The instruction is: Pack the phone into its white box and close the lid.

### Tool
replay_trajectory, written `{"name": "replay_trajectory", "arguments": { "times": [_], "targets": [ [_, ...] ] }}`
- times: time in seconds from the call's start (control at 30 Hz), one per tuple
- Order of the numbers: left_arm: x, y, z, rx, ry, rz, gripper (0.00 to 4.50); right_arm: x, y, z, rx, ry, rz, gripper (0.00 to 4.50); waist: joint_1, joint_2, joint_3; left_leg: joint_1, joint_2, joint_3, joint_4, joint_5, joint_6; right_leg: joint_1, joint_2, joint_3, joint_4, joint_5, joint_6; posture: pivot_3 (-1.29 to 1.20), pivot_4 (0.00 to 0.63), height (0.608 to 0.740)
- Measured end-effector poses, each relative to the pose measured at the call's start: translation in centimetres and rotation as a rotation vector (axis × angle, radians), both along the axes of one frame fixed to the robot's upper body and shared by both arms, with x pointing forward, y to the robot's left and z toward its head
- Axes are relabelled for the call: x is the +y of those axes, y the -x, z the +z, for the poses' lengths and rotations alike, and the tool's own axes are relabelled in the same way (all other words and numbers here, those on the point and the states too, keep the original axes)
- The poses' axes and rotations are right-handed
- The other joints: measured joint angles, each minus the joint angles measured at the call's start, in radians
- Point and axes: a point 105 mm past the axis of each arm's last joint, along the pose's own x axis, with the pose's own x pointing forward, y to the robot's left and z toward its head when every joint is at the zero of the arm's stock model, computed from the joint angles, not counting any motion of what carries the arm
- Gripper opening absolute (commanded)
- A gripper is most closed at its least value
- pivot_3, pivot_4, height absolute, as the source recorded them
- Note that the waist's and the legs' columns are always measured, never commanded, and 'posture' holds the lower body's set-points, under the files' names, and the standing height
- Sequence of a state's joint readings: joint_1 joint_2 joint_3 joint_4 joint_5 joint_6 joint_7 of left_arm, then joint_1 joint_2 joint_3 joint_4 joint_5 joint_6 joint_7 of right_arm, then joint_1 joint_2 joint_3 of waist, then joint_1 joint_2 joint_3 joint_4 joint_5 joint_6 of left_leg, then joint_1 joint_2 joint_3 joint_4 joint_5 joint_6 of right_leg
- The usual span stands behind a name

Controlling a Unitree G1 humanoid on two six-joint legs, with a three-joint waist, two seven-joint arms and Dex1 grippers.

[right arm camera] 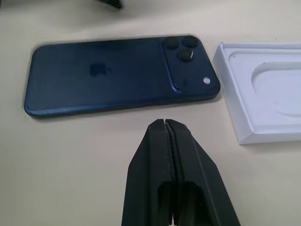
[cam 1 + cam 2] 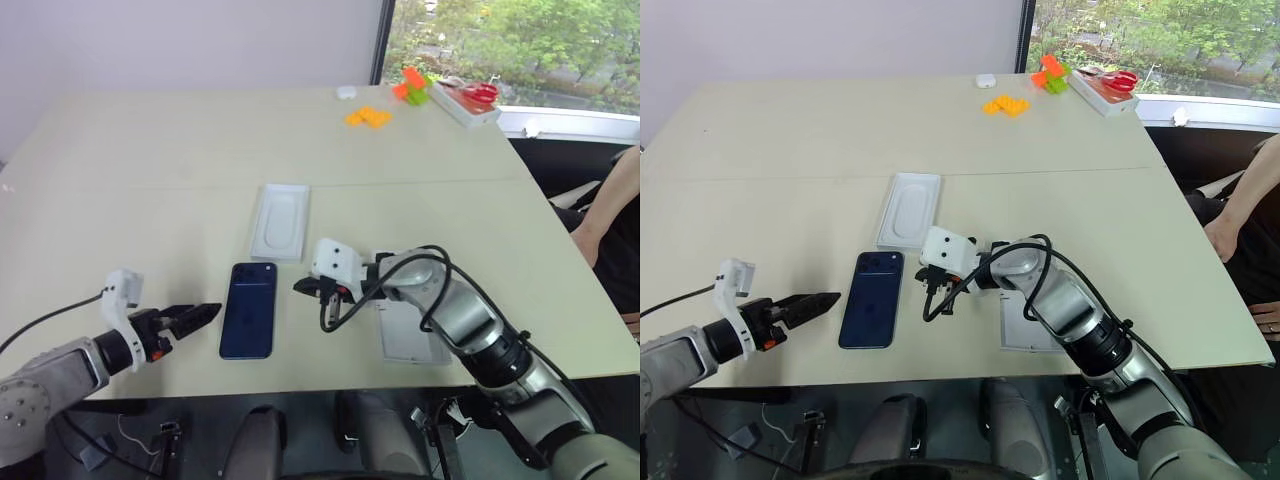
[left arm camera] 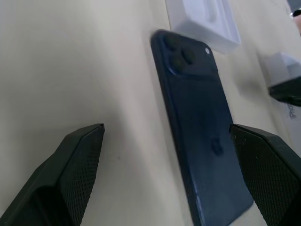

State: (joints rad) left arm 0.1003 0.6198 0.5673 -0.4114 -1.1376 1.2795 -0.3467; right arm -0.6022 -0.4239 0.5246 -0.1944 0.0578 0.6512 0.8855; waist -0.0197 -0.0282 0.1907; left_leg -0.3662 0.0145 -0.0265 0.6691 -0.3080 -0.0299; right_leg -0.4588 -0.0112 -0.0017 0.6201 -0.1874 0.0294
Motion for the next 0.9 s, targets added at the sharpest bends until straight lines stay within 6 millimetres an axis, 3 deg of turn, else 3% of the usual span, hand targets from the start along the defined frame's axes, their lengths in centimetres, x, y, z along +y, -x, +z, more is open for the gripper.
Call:
{"name": "replay_trajectory", "arguments": {
  "times": [0.17, 0.57, 0.9],
  "targets": [
    [-0.7, -0.2, 0.0, 0.080, 0.074, -0.006, 4.50, 0.4, -0.2, -1.6, -0.004, 0.069, 0.024, 0.04, 0.001, 0.000, 0.000, 0.012, 0.000, 0.000, -0.001, 0.000, 0.000, 0.012, 0.000, 0.000, -0.003, -0.004, 0.000, 0.00, 0.150, 0.732],
    [-3.5, -1.0, -0.1, 0.182, 0.181, -0.051, 4.50, 3.4, 0.3, -2.3, 0.040, 0.081, 0.102, 0.04, 0.007, 0.001, -0.001, 0.013, -0.002, -0.003, -0.001, 0.000, 0.000, 0.015, -0.005, 0.000, -0.004, -0.002, -0.003, 0.00, 0.150, 0.732],
    [-4.0, -1.3, 0.0, 0.223, 0.216, 0.008, 4.50, 3.4, 0.1, -2.5, 0.042, 0.087, 0.090, 0.04, 0.008, 0.004, -0.003, 0.014, -0.005, -0.002, -0.002, 0.000, 0.000, 0.017, -0.005, 0.000, -0.005, -0.003, -0.003, 0.00, 0.150, 0.732]
  ]
}}
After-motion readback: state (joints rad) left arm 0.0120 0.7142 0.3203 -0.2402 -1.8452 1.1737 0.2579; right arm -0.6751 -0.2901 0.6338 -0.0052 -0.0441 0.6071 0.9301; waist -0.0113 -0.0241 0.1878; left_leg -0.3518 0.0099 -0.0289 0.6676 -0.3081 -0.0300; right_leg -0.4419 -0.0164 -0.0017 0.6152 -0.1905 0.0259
